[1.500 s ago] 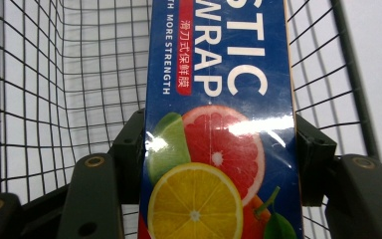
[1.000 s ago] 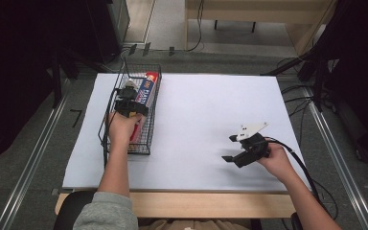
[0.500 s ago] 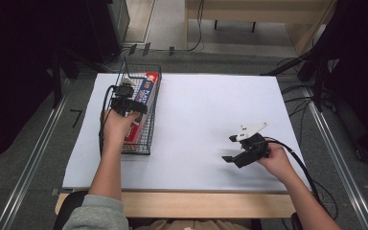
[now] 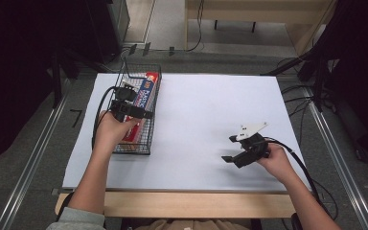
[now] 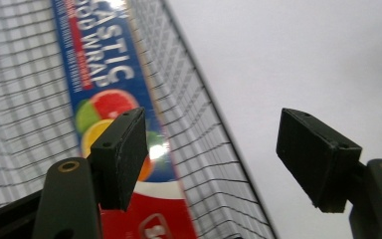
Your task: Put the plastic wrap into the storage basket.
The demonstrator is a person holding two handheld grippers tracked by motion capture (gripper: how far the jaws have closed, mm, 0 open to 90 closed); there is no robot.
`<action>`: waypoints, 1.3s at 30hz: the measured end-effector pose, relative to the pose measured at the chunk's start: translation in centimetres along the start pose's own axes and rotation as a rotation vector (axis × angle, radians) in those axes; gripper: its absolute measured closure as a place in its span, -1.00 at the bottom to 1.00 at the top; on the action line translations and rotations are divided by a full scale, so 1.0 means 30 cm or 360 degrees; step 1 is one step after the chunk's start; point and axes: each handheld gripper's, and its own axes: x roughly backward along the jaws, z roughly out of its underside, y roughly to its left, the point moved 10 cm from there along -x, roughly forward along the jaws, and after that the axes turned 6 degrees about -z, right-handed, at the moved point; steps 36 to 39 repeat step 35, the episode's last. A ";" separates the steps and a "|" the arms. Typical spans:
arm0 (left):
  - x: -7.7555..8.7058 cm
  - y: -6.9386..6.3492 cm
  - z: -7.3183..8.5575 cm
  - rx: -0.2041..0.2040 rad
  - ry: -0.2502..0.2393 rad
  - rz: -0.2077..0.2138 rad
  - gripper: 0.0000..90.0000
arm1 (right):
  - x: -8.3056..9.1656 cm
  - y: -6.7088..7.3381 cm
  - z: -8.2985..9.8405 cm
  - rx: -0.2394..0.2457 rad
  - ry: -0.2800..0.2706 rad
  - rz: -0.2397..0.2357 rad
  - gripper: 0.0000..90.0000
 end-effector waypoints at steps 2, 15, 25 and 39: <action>0.011 -0.035 0.004 -0.0053 -0.0031 0.0058 -0.36 | -0.001 0.001 0.000 -0.0001 0.0002 0.0000 -0.55; -0.012 -0.233 0.096 -0.0354 -0.0079 0.0258 -0.36 | -0.002 0.006 -0.001 -0.0010 0.0001 -0.0009 -0.55; -0.054 -0.363 0.158 -0.0512 -0.0087 0.0384 -0.37 | -0.007 0.009 0.004 -0.0001 0.0020 -0.0014 -0.55; -0.084 -0.425 0.201 -0.0601 -0.0054 0.0432 -0.39 | -0.010 0.008 0.009 0.0003 0.0036 -0.0015 -0.55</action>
